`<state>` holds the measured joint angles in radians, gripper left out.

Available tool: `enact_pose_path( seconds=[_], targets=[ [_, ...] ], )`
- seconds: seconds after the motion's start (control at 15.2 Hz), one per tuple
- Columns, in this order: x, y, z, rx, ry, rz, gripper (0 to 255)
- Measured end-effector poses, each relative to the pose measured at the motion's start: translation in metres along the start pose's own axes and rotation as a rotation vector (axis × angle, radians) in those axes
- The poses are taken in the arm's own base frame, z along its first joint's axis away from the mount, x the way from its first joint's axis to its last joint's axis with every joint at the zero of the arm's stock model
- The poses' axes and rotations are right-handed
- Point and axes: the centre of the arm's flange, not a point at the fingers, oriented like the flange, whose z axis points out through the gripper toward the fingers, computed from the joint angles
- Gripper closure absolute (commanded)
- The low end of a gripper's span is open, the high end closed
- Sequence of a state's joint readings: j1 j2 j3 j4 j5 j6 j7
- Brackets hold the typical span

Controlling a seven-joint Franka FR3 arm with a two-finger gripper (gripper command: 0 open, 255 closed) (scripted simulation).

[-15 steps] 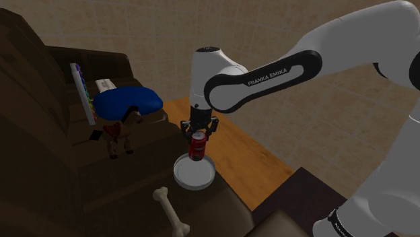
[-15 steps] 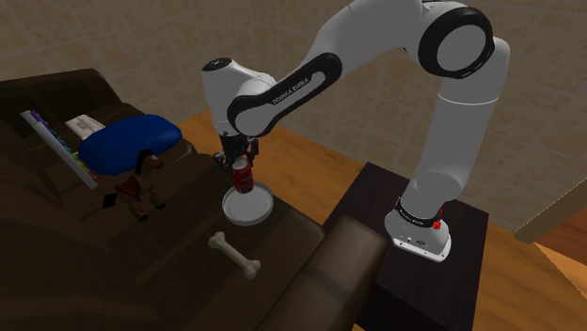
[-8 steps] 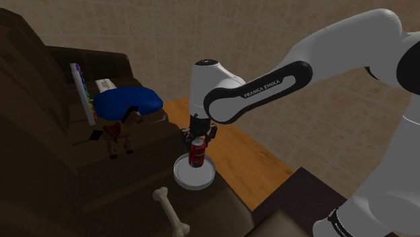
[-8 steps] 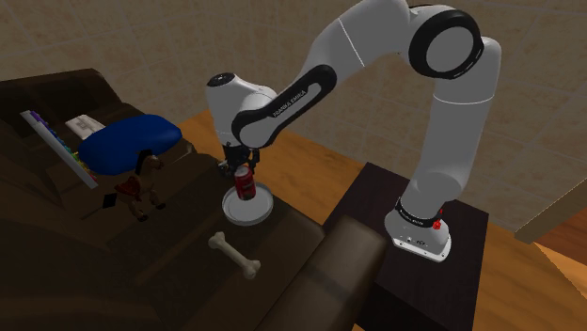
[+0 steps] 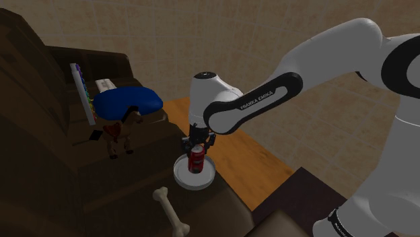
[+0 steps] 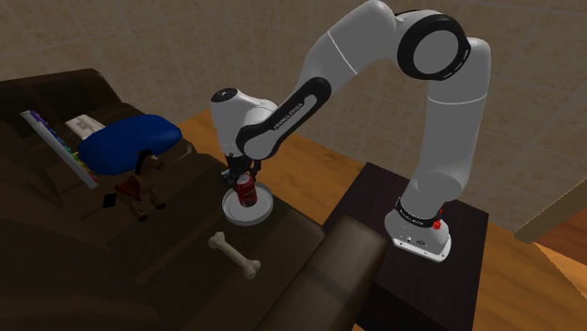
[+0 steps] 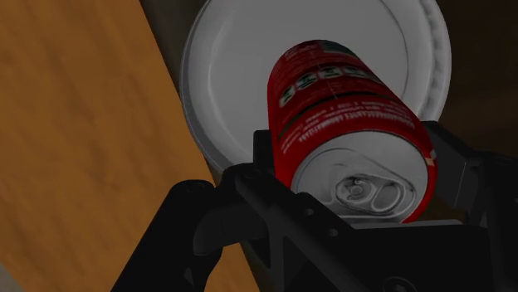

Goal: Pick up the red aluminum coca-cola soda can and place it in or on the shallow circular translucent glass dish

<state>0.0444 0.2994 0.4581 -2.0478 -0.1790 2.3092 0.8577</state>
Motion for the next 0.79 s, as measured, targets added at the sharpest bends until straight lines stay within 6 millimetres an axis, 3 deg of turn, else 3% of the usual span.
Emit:
enact_pose_path(
  seconds=[0.33,0.4,0.79],
  targets=[
    [-0.0002,0.0001,0.0017,0.000,0.000,0.000,255],
    [-0.0002,0.0001,0.0018,0.000,0.000,0.000,0],
    [-0.0002,0.0000,0.0017,0.001,0.001,0.000,0]
  ],
)
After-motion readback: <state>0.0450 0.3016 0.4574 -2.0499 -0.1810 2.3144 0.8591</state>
